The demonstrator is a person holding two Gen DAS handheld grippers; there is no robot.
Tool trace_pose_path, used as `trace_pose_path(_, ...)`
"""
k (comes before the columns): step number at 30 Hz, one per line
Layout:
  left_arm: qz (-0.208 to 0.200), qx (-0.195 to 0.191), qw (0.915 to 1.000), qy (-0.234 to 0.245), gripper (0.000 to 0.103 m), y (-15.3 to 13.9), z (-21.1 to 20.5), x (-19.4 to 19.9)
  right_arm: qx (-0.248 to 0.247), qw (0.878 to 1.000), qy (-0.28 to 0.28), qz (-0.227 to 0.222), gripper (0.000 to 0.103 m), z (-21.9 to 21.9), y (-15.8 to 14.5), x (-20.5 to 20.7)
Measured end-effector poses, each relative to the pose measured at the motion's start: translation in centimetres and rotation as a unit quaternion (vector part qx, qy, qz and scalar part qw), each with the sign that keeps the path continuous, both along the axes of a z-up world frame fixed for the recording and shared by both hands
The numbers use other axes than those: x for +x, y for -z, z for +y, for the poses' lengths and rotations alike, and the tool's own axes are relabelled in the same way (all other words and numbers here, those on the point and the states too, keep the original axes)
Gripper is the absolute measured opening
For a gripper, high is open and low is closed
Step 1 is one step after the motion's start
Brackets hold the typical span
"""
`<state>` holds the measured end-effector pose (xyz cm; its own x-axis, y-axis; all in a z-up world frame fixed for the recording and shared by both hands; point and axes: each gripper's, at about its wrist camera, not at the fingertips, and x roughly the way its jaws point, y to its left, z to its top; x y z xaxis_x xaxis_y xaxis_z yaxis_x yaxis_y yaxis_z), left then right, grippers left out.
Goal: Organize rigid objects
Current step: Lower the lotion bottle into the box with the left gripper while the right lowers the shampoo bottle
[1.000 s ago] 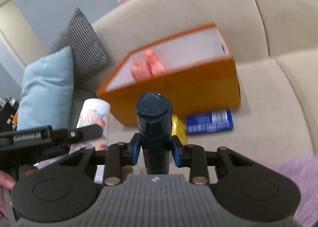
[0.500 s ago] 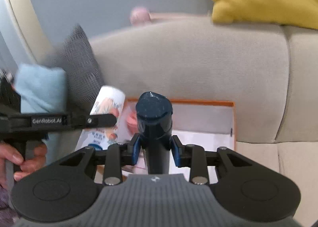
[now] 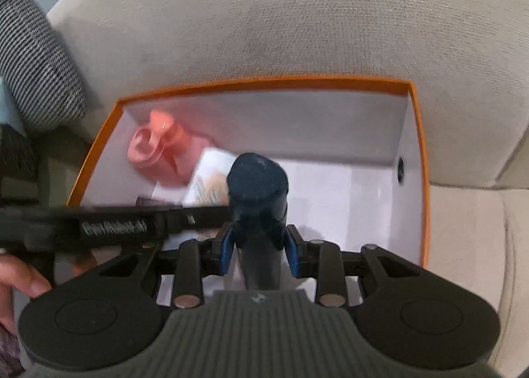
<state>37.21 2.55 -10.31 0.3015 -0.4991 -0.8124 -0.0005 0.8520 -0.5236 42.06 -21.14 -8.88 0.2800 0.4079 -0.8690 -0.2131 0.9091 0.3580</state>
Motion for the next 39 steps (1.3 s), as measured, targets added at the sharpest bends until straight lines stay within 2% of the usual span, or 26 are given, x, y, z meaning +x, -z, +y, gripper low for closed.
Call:
trace_pose_path(2,0.022,0.029,0.9993,-0.002,0.026,0.2,-0.4,0.7,0.003,1.0,0.007,0.003,0.034,0.2,0.5,0.9)
trace_pose_path(4,0.005,0.051,0.9987,0.009,0.026,0.1,-0.8,1.0,0.007,1.0,0.014,0.014,0.034,0.3,1.2,1.6)
trace_pose_path(6,0.014,0.056,0.9983,0.014,0.026,0.6,-0.9,1.5,0.008,0.999,0.023,0.027,0.034,0.5,1.8,1.9)
trace_pose_path(12,0.039,0.026,0.9989,-0.009,0.026,2.6,-0.3,1.9,0.011,0.997,0.052,0.058,0.034,0.4,3.7,2.9)
trace_pose_path(15,0.061,0.006,0.9981,-0.008,0.027,3.4,0.3,1.9,0.008,0.997,0.049,0.061,0.035,0.5,3.6,3.0)
trace_pose_path(17,0.065,0.008,0.9978,-0.009,0.027,3.5,0.7,1.9,-0.005,0.997,0.044,0.056,0.036,0.7,3.7,3.0)
trace_pose_path(22,0.018,0.061,0.9974,0.033,0.028,1.4,0.3,0.4,-0.065,0.998,0.001,0.025,0.037,1.9,3.3,2.3)
trace_pose_path(25,-0.017,0.115,0.991,0.066,0.027,0.3,-0.5,-1.0,-0.089,0.995,-0.032,0.016,0.037,2.5,3.2,1.8)
trace_pose_path(27,-0.03,0.133,0.9873,0.081,0.025,0.2,-0.8,-1.5,-0.094,0.994,-0.057,0.012,0.037,2.7,3.2,1.5)
trace_pose_path(35,-0.012,0.098,0.9918,0.081,0.023,1.1,-0.9,-0.4,-0.094,0.99,-0.107,0.013,0.034,3.9,3.5,0.6)
trace_pose_path(39,-0.01,0.1,0.992,0.076,0.023,1.2,-0.8,1.4,-0.1,0.988,-0.115,0.011,0.035,3.6,3.4,0.6)
